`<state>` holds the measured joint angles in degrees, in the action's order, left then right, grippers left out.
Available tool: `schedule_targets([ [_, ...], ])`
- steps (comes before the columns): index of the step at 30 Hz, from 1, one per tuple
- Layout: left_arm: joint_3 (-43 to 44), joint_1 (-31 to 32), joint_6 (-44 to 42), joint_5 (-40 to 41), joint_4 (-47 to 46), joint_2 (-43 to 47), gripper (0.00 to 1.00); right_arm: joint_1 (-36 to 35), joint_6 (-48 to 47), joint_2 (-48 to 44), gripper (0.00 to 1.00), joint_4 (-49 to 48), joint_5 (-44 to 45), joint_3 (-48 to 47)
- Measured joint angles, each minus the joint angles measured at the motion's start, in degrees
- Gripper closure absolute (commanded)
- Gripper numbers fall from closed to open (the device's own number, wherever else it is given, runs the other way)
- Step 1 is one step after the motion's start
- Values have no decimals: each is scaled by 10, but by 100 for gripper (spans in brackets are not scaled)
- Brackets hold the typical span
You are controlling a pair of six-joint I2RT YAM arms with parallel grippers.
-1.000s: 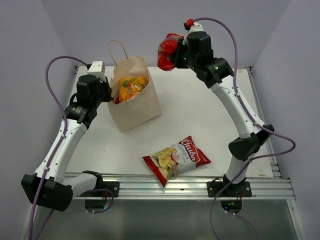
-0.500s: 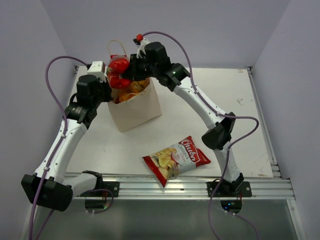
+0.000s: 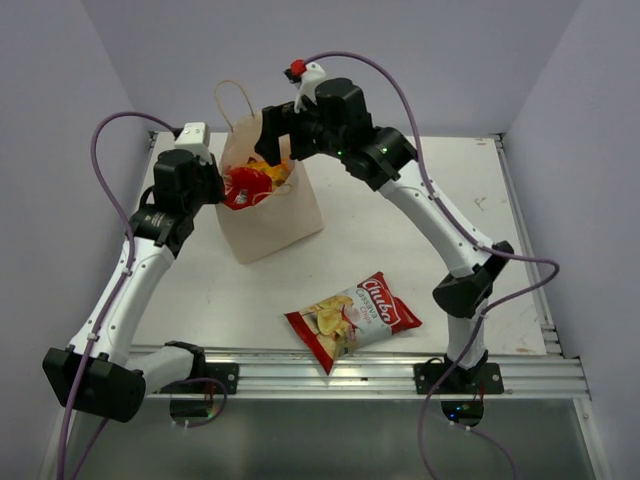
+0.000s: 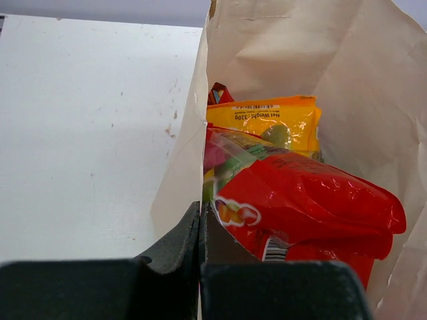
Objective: Place the snacks into the paper bag
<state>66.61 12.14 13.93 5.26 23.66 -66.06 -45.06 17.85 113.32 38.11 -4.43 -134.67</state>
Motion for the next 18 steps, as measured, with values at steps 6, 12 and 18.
schedule_targets([
  [6,0,0,0,0,-1,-1,100,1,-71,-162,1,23,102,132],
  [12,2,0,0,1,-1,-5,100,-3,-84,-326,1,44,118,443],
  [18,6,0,0,5,0,-12,100,-27,-55,-323,1,67,92,707],
])
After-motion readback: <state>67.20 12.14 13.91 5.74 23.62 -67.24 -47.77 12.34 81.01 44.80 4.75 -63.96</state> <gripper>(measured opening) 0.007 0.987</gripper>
